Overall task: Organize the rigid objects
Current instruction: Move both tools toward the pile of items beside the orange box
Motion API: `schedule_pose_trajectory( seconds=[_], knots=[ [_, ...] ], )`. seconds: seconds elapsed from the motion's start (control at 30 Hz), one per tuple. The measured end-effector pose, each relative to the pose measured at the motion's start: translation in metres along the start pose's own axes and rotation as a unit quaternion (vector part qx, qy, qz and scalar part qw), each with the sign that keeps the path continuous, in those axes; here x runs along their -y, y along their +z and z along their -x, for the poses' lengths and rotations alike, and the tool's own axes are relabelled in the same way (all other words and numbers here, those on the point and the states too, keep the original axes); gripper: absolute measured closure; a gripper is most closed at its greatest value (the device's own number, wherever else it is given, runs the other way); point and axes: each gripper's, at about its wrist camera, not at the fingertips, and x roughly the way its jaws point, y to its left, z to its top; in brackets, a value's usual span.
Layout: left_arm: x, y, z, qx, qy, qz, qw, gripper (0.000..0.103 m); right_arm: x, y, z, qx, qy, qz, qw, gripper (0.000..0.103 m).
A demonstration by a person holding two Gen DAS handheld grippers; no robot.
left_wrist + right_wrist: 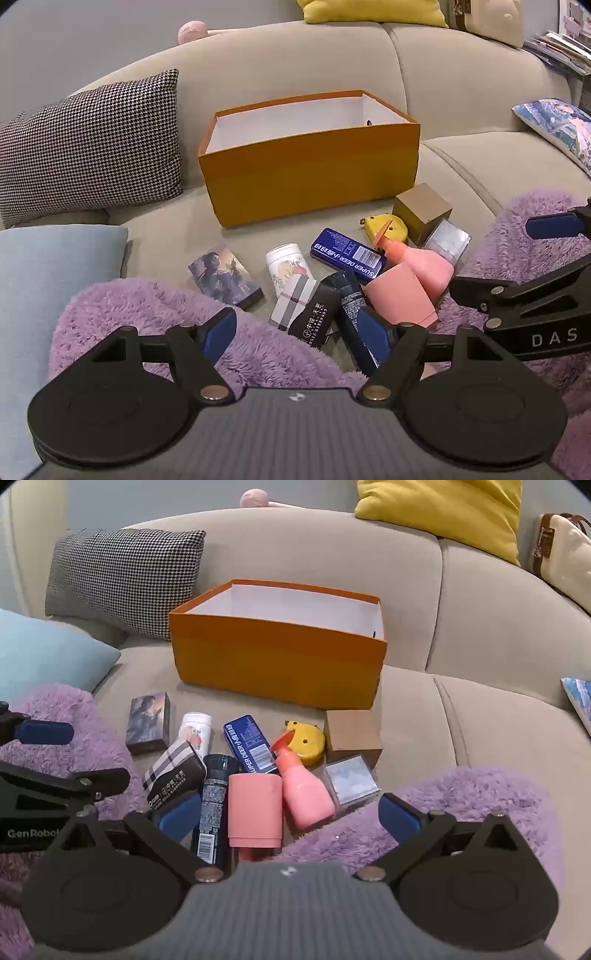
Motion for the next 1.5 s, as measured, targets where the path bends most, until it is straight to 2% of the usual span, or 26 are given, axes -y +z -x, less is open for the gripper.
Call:
schedule_pose_trajectory(
  seconds=[0.27, 0.9, 1.5],
  knots=[
    [0.002, -0.007, -0.006, -0.005, -0.011, 0.003, 0.9999, 0.017, -0.004, -0.008, 0.000, 0.012, -0.016, 0.001, 1.000, 0.001],
    [0.001, -0.008, -0.012, -0.032, -0.025, 0.015, 0.9991, 0.017, 0.000, -0.005, -0.015, -0.025, -0.012, 0.002, 1.000, 0.001],
    [0.000, -0.006, -0.016, -0.046, -0.036, 0.019, 0.9981, 0.017, -0.001, -0.011, -0.019, -0.029, -0.015, 0.003, 0.999, 0.001]
  ],
)
